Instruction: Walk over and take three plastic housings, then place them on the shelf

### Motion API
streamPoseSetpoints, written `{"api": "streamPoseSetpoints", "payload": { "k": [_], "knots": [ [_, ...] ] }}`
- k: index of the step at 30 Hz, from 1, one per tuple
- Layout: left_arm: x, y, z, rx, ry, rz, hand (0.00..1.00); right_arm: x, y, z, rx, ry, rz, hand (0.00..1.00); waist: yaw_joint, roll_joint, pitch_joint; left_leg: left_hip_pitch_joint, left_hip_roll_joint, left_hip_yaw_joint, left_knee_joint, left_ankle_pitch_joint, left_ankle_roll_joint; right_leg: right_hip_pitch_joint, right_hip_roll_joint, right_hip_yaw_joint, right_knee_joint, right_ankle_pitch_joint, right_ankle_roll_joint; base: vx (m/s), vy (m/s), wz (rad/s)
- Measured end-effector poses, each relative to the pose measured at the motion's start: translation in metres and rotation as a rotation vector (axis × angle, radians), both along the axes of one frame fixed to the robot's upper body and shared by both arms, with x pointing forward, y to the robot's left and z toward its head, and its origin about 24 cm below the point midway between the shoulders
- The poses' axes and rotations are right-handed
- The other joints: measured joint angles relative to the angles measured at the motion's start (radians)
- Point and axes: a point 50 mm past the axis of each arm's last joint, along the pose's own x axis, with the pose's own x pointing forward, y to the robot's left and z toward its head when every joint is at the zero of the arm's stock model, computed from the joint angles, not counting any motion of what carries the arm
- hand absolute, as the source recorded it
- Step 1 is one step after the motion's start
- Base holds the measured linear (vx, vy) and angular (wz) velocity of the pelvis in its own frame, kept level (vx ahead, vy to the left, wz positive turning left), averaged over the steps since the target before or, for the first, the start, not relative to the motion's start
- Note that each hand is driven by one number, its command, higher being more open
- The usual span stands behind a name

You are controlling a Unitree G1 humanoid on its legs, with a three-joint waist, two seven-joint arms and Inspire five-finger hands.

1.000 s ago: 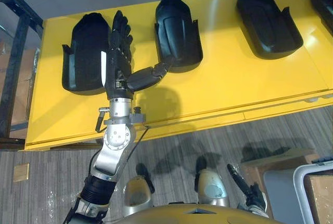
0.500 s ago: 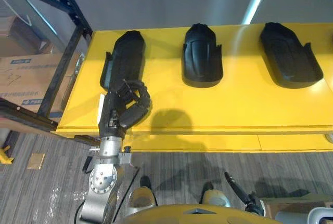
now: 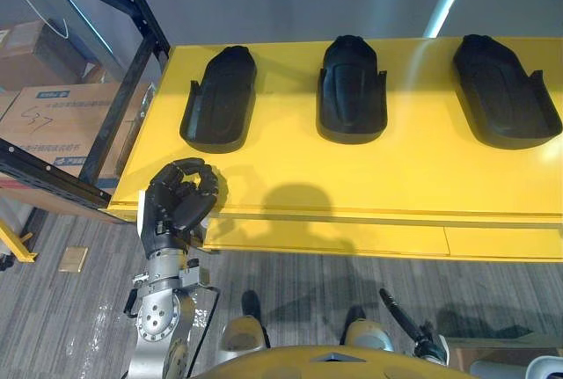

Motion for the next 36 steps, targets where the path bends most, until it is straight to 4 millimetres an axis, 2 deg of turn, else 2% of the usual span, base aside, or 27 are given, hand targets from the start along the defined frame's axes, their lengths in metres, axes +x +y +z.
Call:
{"api": "streamPoseSetpoints", "payload": {
  "k": [10, 12, 20, 25, 36],
  "knots": [
    [0.014, 0.026, 0.01, 0.069, -0.048, 0.013, 0.0, -0.003, -0.008, 0.002, -0.002, -0.029, -0.073, 1.0, -0.01, 0.004, 0.001, 0.023, -0.001, 0.041, -0.01, -0.001, 0.001, -0.019, -0.001, 0.047, 0.009, 0.001, 0.001, 0.0, 0.007, -0.12],
    [0.015, 0.028, 0.009, 0.048, -0.047, 0.005, 0.0, -0.004, -0.008, 0.002, -0.002, -0.028, -0.074, 1.0, -0.024, 0.004, 0.001, 0.025, -0.001, 0.043, -0.01, -0.002, 0.002, -0.019, -0.001, 0.049, 0.009, 0.002, 0.001, -0.02, 0.011, -0.06],
    [0.02, 0.033, -0.006, 0.04, 0.032, -0.023, 0.0, -0.004, -0.013, 0.005, -0.016, -0.045, -0.092, 1.0, -0.029, 0.01, 0.002, 0.036, -0.001, 0.076, -0.01, -0.007, 0.001, -0.032, -0.001, 0.078, 0.009, 0.006, 0.005, -0.02, 0.009, -0.11],
    [0.023, 0.035, -0.006, -0.019, 0.02, -0.03, 0.0, -0.003, -0.012, 0.005, -0.011, -0.055, -0.085, 1.0, -0.029, 0.01, 0.002, 0.037, -0.002, 0.076, -0.01, -0.007, 0.001, -0.031, -0.001, 0.078, 0.009, 0.009, 0.005, 0.0, 0.0, 0.0],
    [0.03, 0.038, -0.012, -0.026, 0.039, -0.015, 0.0, -0.004, -0.012, 0.005, 0.002, -0.045, -0.081, 1.0, -0.039, 0.01, 0.002, 0.055, -0.002, 0.08, -0.01, -0.008, 0.0, -0.02, -0.001, 0.081, 0.006, 0.01, 0.005, -0.01, 0.002, 0.0]
  ]
}}
